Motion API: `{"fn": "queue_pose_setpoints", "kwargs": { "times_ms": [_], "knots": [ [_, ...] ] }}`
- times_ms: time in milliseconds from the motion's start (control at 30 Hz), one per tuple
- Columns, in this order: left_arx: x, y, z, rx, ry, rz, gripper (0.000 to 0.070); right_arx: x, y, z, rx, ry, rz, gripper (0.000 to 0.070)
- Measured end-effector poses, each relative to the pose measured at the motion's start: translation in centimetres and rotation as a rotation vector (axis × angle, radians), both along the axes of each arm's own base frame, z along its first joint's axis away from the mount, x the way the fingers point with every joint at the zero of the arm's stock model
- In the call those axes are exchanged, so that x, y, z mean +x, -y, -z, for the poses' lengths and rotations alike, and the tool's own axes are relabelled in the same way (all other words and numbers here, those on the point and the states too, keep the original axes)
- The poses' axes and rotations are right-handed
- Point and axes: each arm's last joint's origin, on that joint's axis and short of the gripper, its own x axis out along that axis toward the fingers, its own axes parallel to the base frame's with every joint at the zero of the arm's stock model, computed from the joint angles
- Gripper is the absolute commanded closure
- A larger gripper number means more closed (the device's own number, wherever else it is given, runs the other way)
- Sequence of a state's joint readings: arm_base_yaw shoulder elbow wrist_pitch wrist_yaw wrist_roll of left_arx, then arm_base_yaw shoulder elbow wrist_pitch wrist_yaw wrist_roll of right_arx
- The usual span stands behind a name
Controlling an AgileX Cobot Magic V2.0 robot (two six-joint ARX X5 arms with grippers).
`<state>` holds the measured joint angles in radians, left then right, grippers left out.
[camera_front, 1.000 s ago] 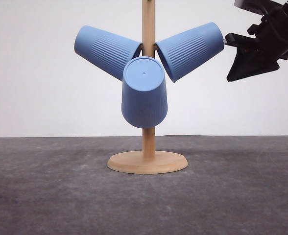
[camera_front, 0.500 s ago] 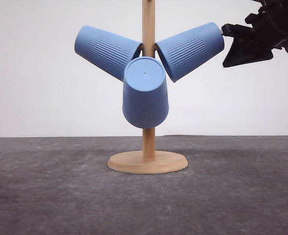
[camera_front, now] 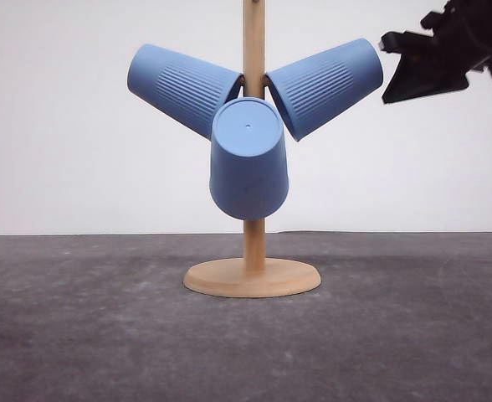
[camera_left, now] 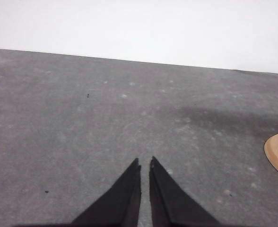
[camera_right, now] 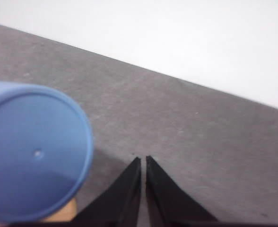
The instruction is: Place three cups
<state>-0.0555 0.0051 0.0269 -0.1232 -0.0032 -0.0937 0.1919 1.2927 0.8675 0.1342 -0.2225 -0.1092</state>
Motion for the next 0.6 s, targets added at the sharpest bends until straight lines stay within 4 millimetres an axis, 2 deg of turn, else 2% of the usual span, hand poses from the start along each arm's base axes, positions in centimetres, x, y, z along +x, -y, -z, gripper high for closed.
{"fn": "queue_pose_setpoints", "kwargs": {
  "times_ms": [100,233,333,467,600],
  "knots": [
    [0.0,0.0,0.0,0.0,0.0,0.0,0.0688,-2.0,1.5,0.5,-0.072,-0.077,0.162,0.0686],
    [0.0,0.0,0.0,0.0,0.0,0.0,0.0688,-6.5,4.6,4.5,-0.124,-0.179,0.372,0.0686],
    [0.0,0.0,0.0,0.0,0.0,0.0,0.0688,-10.5,6.1,7.2,-0.1,-0.148,0.447,0.0686],
    [0.0,0.0,0.0,0.0,0.0,0.0,0.0688,-14.9,7.0,10.0,-0.072,-0.052,0.521,0.0686],
    [0.0,0.0,0.0,0.0,0.0,0.0,0.0688,-17.2,7.1,12.5,-0.065,-0.024,0.557,0.0686]
  ]
}}
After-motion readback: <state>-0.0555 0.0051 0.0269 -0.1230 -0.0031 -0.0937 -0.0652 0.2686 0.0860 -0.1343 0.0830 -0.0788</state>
